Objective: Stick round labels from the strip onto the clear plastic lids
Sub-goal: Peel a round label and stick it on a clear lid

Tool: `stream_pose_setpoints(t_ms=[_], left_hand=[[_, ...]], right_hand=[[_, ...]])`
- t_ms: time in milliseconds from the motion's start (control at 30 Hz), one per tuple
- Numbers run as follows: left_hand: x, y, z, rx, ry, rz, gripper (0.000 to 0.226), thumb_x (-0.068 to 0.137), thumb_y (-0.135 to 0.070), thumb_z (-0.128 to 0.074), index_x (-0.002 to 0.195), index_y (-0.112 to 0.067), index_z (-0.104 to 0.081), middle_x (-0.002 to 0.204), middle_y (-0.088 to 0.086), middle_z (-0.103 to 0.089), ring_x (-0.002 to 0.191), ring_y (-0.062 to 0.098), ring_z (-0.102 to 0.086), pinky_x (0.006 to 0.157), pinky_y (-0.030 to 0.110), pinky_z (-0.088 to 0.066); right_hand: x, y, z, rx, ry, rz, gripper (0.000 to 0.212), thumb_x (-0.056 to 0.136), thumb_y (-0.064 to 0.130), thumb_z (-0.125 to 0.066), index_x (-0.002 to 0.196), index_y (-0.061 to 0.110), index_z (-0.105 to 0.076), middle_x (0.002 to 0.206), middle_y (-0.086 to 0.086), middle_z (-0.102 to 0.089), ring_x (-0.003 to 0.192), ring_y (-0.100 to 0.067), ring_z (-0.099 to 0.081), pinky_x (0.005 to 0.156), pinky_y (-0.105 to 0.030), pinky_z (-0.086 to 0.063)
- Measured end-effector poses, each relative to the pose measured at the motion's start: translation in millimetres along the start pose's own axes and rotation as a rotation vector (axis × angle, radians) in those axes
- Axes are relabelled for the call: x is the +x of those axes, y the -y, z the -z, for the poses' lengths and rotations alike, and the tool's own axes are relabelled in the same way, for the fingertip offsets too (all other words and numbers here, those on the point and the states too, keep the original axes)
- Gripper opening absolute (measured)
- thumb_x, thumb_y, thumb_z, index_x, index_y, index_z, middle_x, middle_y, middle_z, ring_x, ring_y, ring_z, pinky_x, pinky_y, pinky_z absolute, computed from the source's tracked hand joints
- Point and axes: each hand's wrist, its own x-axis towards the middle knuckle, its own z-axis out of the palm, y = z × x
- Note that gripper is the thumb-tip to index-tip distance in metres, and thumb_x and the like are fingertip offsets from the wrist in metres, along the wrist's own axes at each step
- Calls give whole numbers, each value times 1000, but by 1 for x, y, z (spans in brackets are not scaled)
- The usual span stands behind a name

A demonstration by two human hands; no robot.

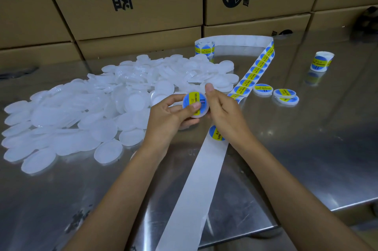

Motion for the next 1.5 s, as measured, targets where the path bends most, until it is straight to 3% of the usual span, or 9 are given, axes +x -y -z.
stream_pose_setpoints(t_ms=[133, 467, 567, 767, 933, 1033, 1167, 1300, 1500], left_hand=[[-1, 3, 0, -63, -34, 12, 20, 93, -26, -72, 104, -11, -76, 89, 11, -78, 77, 19, -77, 66, 21, -58], [1, 5, -3, -166, 35, 79, 26, 107, -16, -47, 113, -1, -66, 106, 20, -75, 100, 32, -74, 102, 46, -52], [2, 2, -2, -110, 39, 66, 28, 103, -24, -55, 111, -4, -73, 107, 15, -76, 101, 27, -74, 97, 40, -57], [3, 5, 4, 174, 49, 73, 49, 92, -57, -63, 86, -11, -79, 69, 10, -62, 62, 20, -57, 68, 33, -52], [3, 12, 1, 166, 144, 13, 34, 103, -31, -54, 92, -6, -73, 67, 7, -65, 58, 18, -57, 68, 28, -50], [3, 13, 3, 117, 172, 11, 24, 103, -20, -54, 100, -4, -71, 79, 12, -68, 66, 20, -60, 69, 29, -53], [2, 10, 4, 63, 155, -1, 15, 99, -7, -60, 110, -2, -68, 86, 10, -66, 67, 17, -63, 66, 26, -55], [1, 6, 4, 17, 136, -11, 29, 94, 5, -62, 122, -4, -62, 84, 5, -64, 65, 14, -65, 64, 23, -55], [-1, 4, 2, 47, 79, -26, 37, 95, -3, -65, 127, -21, -61, 91, 1, -70, 75, 22, -72, 77, 32, -62]], right_hand=[[-4, -5, -7, -365, 53, 6, 61, 76, 86, -41, 70, 26, -44, 59, 16, -53, 61, -7, -51, 56, -29, -37], [-1, -10, -6, -405, -147, 90, 57, 81, 76, -53, 70, 20, -46, 56, 12, -51, 60, -9, -50, 51, -26, -34], [-1, -9, -3, -420, -126, 136, 46, 93, 65, -46, 77, 22, -38, 57, 8, -49, 61, -13, -48, 49, -28, -33], [-4, -5, -4, -331, 4, 191, 34, 104, 38, -42, 80, 14, -37, 54, 7, -36, 57, -19, -37, 55, -36, -31], [-1, 0, -2, -223, 6, 120, 36, 105, 35, -44, 70, 27, -39, 55, 5, -40, 60, -18, -40, 60, -38, -34], [1, 0, -1, -117, -22, 39, 43, 95, 50, -56, 73, 13, -53, 61, -12, -48, 58, -16, -41, 60, -37, -37], [0, -1, 4, -180, -2, 24, 63, 91, 56, -57, 59, 6, -36, 51, 4, -28, 54, -11, -28, 55, -31, -29], [0, -1, 5, -171, 37, -9, 58, 97, 47, -55, 56, 11, -33, 48, 9, -24, 50, -9, -26, 50, -25, -26], [6, -5, 10, -94, -51, -176, 64, 101, 45, -49, 71, -11, -51, 54, -1, -42, 45, -6, -34, 47, -18, -32]])
